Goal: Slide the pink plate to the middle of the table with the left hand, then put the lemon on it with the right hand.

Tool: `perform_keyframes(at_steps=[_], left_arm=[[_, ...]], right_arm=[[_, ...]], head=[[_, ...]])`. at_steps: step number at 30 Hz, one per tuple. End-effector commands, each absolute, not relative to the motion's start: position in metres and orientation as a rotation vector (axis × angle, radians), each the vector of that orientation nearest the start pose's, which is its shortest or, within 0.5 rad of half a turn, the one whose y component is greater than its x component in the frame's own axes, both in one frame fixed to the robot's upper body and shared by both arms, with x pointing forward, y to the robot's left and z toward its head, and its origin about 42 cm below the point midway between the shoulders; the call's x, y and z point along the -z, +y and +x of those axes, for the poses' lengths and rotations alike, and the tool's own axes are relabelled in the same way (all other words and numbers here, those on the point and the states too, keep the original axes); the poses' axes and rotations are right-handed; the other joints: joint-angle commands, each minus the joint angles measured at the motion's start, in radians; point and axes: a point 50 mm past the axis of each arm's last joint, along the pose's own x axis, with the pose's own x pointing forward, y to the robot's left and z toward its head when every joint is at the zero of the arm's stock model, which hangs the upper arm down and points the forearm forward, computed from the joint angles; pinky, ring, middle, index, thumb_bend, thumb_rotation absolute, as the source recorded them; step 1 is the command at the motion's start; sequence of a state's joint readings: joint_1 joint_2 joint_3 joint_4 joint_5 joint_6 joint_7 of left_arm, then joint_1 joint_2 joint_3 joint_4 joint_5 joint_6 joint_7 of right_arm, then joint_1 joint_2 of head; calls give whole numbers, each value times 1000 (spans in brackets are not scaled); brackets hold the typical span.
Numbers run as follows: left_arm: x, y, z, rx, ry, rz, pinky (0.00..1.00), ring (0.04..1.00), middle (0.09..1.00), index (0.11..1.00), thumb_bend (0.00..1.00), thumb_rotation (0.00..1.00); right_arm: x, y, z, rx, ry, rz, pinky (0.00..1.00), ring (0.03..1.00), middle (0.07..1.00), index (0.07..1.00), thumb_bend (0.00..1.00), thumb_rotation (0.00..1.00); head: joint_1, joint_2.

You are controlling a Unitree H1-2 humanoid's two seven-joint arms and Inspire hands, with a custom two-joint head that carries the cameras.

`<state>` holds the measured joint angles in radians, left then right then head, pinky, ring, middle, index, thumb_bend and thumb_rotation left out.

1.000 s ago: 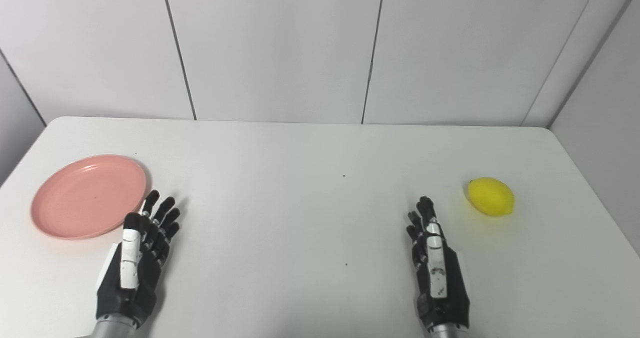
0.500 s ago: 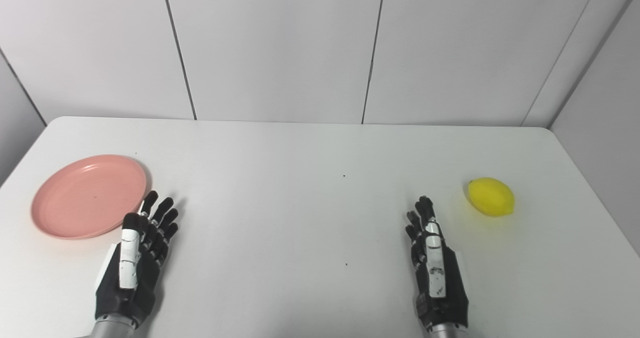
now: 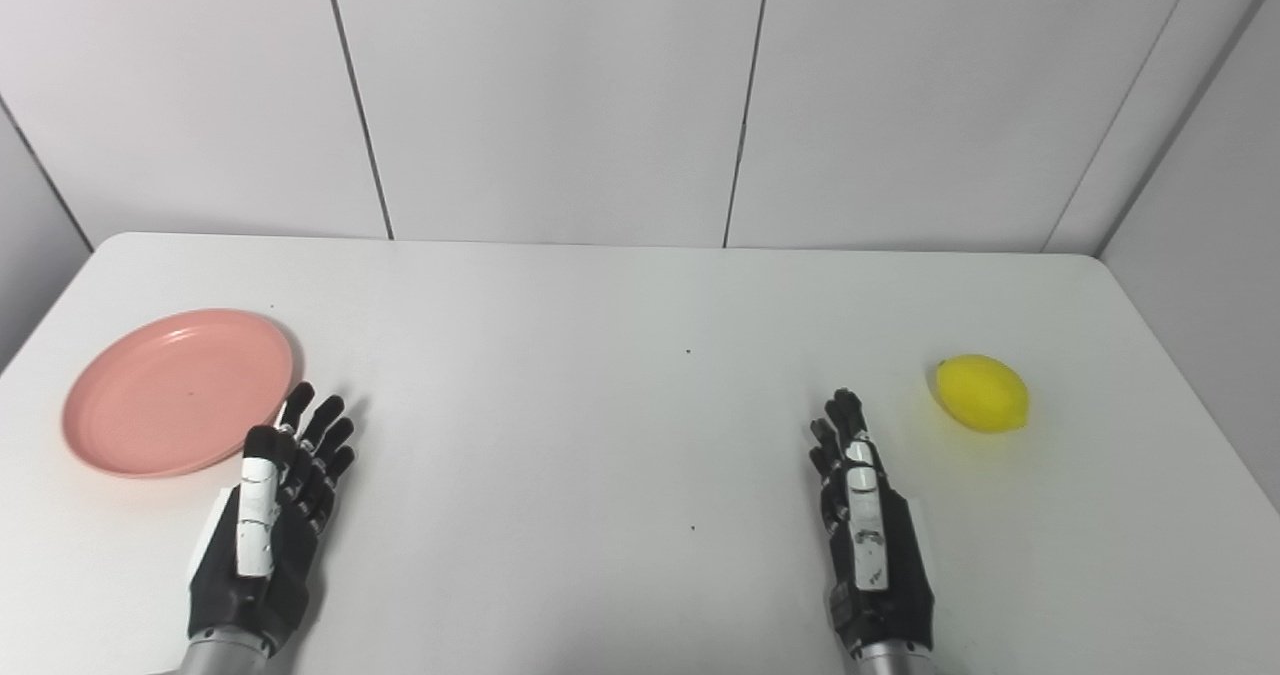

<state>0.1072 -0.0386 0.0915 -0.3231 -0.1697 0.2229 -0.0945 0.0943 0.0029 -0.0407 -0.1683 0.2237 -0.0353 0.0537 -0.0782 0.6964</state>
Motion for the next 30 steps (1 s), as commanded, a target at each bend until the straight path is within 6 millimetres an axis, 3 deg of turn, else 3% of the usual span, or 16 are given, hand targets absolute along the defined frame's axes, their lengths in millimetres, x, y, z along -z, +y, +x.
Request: perform_keyframes(at_steps=[1,30], left_arm=[[-150,235,243,27,-45,-156,1000,978,971,996,866,939],[-150,235,242,33,-40,-153,1000,976,973,999,870,938]], right_arm=[[-130,-222,256,6,-165,218,990,966,975,955,708,915],[-131,-223,254,4,-164,232,998,961,977,954,706,915]], head=[[3,2],[7,4]])
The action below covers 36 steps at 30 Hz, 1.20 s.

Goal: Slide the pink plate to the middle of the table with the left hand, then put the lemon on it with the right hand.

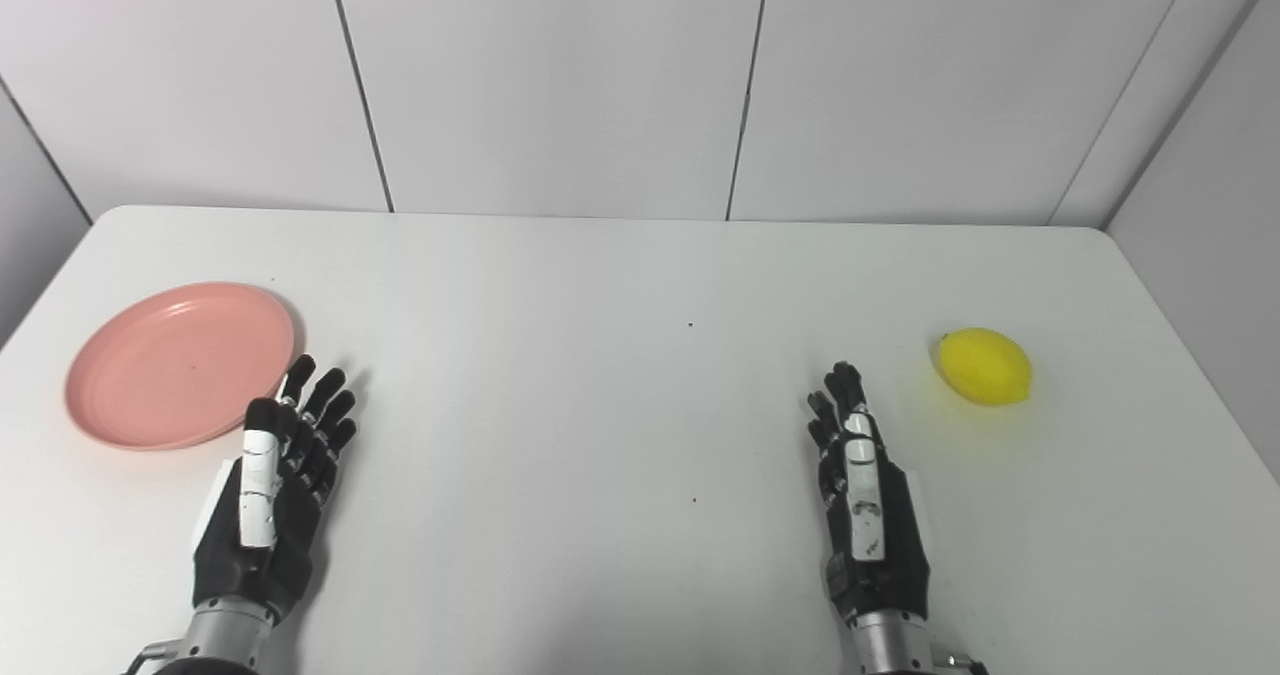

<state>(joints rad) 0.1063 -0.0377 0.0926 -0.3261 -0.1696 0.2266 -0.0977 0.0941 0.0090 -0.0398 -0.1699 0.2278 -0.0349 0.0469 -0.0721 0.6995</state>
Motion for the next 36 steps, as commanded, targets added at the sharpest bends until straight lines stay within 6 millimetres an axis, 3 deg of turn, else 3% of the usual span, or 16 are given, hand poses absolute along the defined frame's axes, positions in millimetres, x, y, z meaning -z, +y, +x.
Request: perform_keyframes(at_steps=[1,17,28,36], left_arm=[[-150,235,242,34,-40,-155,1000,977,973,999,870,938],[-153,234,240,31,-40,-159,1000,977,969,1000,867,934],[-148,235,246,36,-37,-159,1000,978,973,999,867,928],[-152,233,238,45,-39,-156,1000,980,977,1000,864,935]], right_arm=[[-131,-223,255,4,-164,233,999,961,977,955,704,917],[-133,-222,252,2,-162,236,993,959,980,954,704,919],[-128,-222,258,8,-158,233,989,956,971,947,718,902],[-131,-224,250,-9,-160,238,997,963,984,958,709,913]], head=[[0,1],[-4,10],[-9,-11],[-4,10]])
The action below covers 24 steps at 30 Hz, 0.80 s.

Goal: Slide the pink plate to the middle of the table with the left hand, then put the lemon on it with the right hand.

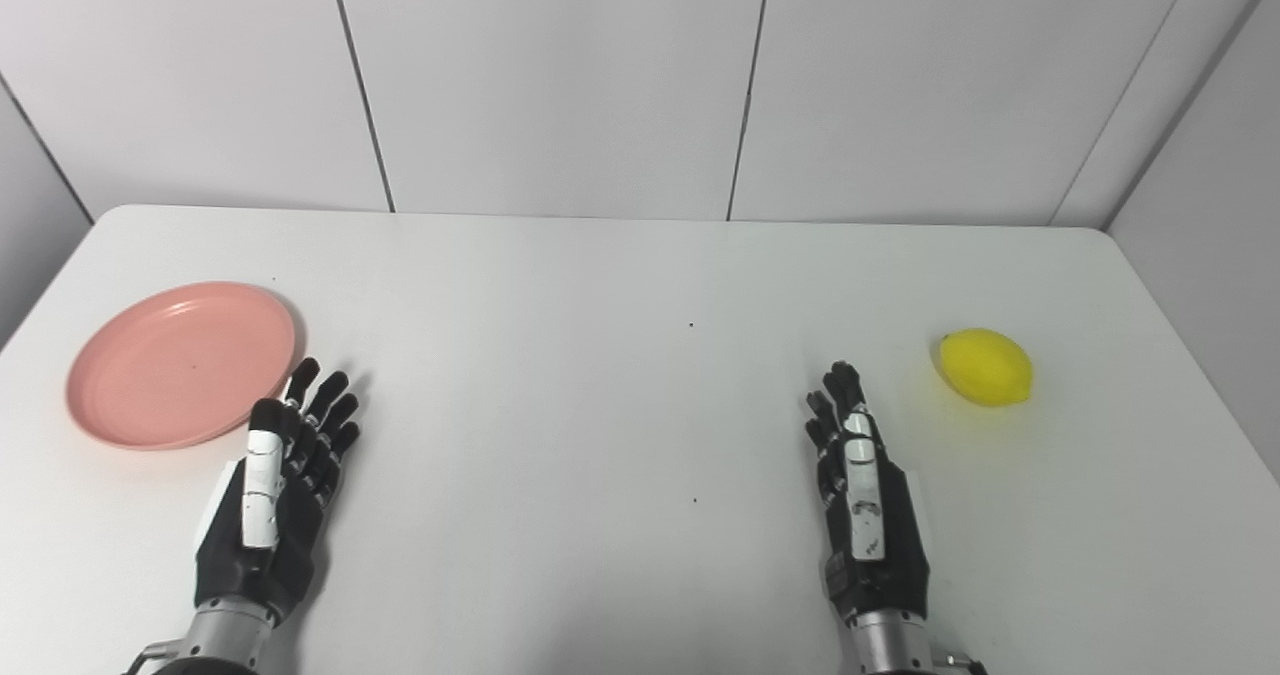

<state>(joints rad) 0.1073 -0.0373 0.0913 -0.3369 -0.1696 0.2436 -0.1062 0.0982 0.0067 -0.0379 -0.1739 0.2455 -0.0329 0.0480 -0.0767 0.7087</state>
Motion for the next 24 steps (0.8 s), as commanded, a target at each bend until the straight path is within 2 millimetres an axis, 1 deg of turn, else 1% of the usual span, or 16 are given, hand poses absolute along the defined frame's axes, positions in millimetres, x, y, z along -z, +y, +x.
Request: perform_keyframes(at_steps=[1,5,6,9,10,13,21,24], left_arm=[[-152,233,238,44,-40,-158,1000,980,976,1000,863,935],[-153,232,239,38,-34,-166,1000,977,972,1000,861,932],[-152,233,241,39,-34,-166,1000,977,972,1000,862,932],[-150,233,245,37,-33,-163,1000,973,970,996,865,933],[-150,234,246,36,-33,-164,1000,972,969,994,864,931],[-149,235,247,36,-33,-164,1000,973,970,993,865,929],[-153,236,242,40,-37,-159,1000,979,976,1000,863,936],[-154,234,241,37,-36,-163,1000,978,974,1000,865,932]], right_arm=[[-132,-224,250,-10,-159,240,998,964,986,960,706,916],[-132,-223,251,-5,-151,238,997,955,980,954,708,912],[-131,-223,253,-6,-148,236,996,954,979,953,709,911],[-129,-223,257,-18,-148,221,1000,961,978,955,722,921],[-128,-223,258,-19,-150,221,998,966,972,945,717,935],[-127,-222,260,-8,-154,218,979,958,953,920,720,922],[-132,-221,254,2,-168,222,967,953,946,918,728,906],[-134,-222,253,-3,-168,223,961,953,946,917,730,904]], head=[[2,3],[3,1],[3,-10],[1,-14],[0,-17],[-3,-19],[-4,1],[0,1]])
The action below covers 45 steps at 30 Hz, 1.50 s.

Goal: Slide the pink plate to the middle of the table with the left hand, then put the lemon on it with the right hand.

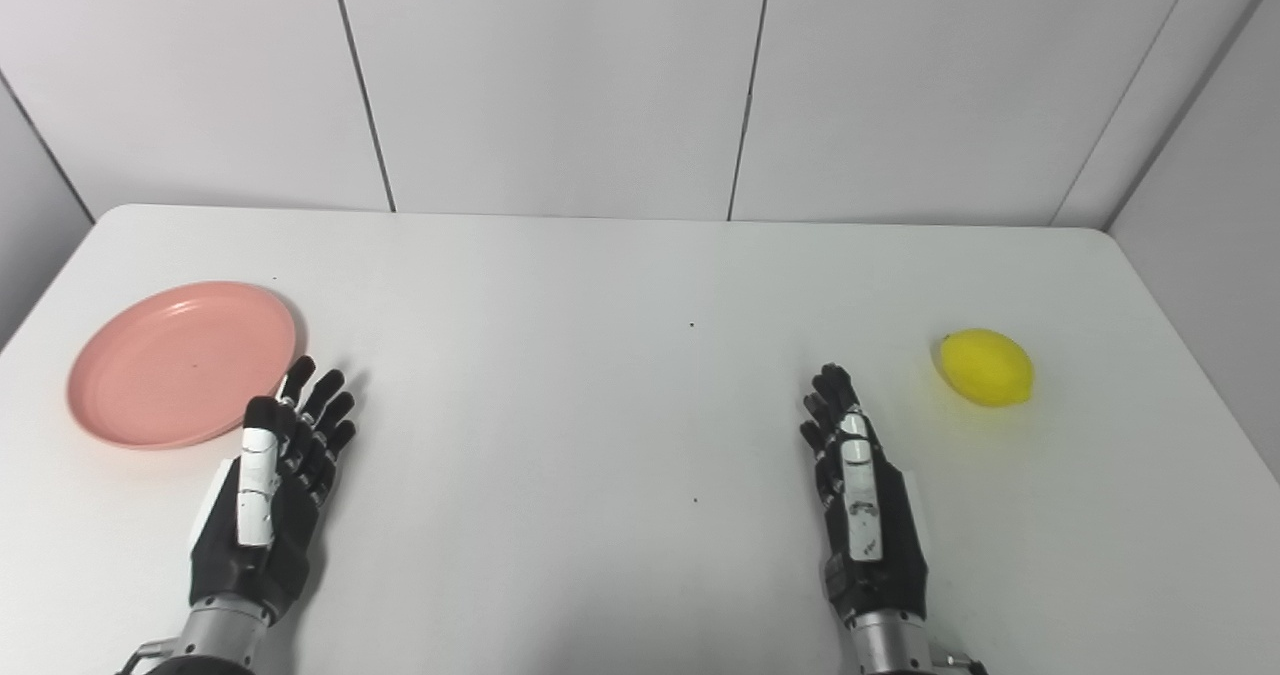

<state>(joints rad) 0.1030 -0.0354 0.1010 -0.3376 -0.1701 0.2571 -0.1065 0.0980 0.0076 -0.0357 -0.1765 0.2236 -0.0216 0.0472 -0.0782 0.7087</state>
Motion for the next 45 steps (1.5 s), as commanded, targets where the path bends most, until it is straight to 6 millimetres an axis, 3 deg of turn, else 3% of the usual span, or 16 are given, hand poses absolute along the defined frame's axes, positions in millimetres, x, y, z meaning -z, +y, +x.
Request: perform_keyframes(at_steps=[1,10,17,18,19,22,27,45], left_arm=[[-153,234,241,39,-37,-161,1000,977,974,1000,865,932],[-151,235,245,41,-36,-164,1000,974,970,1000,870,926],[-150,233,242,47,-33,-156,1000,973,967,999,872,937],[-148,231,242,47,-31,-156,1000,969,965,1000,860,944],[-147,229,242,47,-30,-155,1000,968,965,1000,857,946],[-141,218,242,43,-27,-153,989,951,955,998,839,949],[-132,200,244,36,-34,-143,960,939,948,986,833,922],[-114,185,247,24,-15,-173,972,951,952,979,810,896]], right_arm=[[-134,-223,254,-4,-166,223,967,957,949,921,724,910],[-131,-223,258,-7,-169,221,964,956,951,926,711,917],[-129,-225,255,-5,-165,231,975,953,947,921,719,905],[-127,-227,255,-4,-164,232,978,954,949,922,728,903],[-126,-229,254,-2,-162,233,979,954,949,923,729,902],[-122,-239,253,-12,-152,239,996,966,964,935,737,906],[-114,-255,255,-19,-150,241,1000,987,992,968,720,928],[-98,-267,258,-28,-147,262,1000,1000,1000,990,647,982]], head=[[3,0],[-5,-12],[42,-24],[94,-47],[94,-47],[190,-93],[255,-132],[315,-217]])
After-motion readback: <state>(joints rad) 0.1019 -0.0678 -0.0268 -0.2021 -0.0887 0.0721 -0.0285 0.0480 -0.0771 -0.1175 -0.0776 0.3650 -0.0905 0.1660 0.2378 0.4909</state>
